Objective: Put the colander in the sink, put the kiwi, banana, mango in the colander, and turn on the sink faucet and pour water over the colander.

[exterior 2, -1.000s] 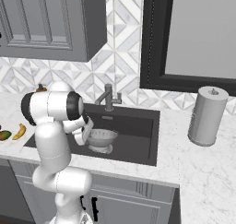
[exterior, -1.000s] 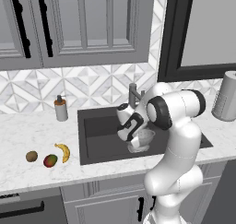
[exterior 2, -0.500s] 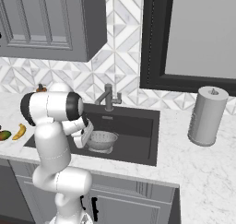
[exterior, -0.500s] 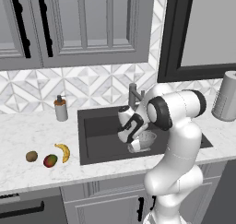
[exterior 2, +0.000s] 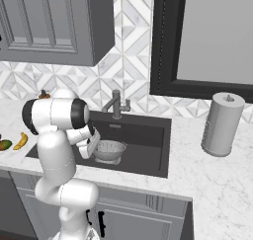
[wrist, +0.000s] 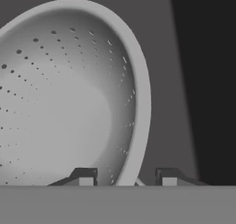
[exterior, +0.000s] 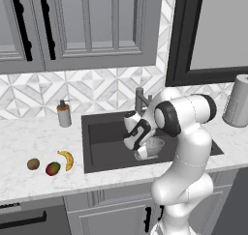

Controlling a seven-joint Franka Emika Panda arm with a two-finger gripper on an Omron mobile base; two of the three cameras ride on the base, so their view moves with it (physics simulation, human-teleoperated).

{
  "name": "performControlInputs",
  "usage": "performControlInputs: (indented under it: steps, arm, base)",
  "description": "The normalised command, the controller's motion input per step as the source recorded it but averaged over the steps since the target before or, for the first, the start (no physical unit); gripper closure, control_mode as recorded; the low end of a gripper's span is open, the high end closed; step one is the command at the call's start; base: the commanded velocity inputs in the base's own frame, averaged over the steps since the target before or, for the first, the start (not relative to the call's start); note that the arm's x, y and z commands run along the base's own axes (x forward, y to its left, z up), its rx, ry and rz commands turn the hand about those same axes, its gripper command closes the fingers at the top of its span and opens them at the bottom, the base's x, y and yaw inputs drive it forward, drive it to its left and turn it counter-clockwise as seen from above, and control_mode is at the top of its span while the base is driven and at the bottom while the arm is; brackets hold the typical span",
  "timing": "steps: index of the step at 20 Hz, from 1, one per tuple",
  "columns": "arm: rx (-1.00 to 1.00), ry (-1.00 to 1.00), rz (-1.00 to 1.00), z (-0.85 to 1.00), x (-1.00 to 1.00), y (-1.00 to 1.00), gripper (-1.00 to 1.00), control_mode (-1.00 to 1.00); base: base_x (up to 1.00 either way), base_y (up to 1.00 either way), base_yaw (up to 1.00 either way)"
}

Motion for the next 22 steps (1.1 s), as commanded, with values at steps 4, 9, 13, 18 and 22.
performControlInputs:
  steps: [4,9,13,18,22]
  arm:
    - [0.00,0.00,0.00,0.00,0.00,0.00,1.00,-1.00]
    - [0.00,0.00,0.00,0.00,0.00,0.00,1.00,-1.00]
    - [0.00,0.00,0.00,0.00,0.00,0.00,-1.00,-1.00]
    - [0.00,0.00,0.00,0.00,0.00,0.00,-1.00,-1.00]
    - [0.00,0.00,0.00,0.00,0.00,0.00,-1.00,-1.00]
  base:
    - [0.00,0.00,0.00]
    - [0.00,0.00,0.00]
    - [0.00,0.00,0.00]
    - [0.00,0.00,0.00]
    - [0.00,0.00,0.00]
